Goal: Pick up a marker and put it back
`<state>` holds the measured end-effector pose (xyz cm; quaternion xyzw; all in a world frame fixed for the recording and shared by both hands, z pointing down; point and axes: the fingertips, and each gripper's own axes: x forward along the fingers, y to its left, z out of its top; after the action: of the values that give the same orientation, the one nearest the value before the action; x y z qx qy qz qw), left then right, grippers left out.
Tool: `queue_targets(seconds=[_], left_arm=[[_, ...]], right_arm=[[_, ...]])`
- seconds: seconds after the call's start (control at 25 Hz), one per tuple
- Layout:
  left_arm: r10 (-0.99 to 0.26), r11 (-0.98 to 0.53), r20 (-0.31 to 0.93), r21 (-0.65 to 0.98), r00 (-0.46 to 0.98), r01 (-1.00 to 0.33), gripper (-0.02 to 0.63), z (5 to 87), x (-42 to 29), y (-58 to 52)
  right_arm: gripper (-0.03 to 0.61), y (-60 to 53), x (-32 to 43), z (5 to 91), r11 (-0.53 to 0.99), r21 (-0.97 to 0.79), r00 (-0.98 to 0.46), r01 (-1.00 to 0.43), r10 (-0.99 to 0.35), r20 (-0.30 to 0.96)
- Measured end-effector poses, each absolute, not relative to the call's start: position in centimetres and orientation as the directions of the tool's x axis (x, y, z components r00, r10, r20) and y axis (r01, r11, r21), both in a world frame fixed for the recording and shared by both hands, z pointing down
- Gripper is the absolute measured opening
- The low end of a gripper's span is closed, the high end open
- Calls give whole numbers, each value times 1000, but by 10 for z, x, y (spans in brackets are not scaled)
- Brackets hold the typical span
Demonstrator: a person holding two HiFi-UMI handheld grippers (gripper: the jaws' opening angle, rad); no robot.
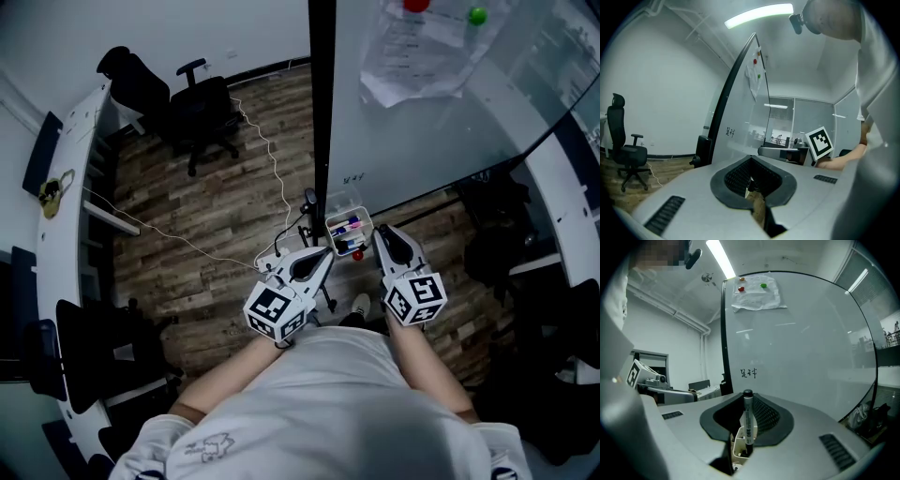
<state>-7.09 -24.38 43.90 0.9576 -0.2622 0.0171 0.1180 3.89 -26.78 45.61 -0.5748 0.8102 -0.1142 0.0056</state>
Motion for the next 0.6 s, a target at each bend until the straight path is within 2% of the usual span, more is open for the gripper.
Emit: queue_targets(seconds=[0.6], left_arm=[[-534, -768, 228, 272, 814, -580, 5, 485, -50, -291]], right_arm=[[67, -325, 53, 525, 355, -296, -417, -887, -890, 184]])
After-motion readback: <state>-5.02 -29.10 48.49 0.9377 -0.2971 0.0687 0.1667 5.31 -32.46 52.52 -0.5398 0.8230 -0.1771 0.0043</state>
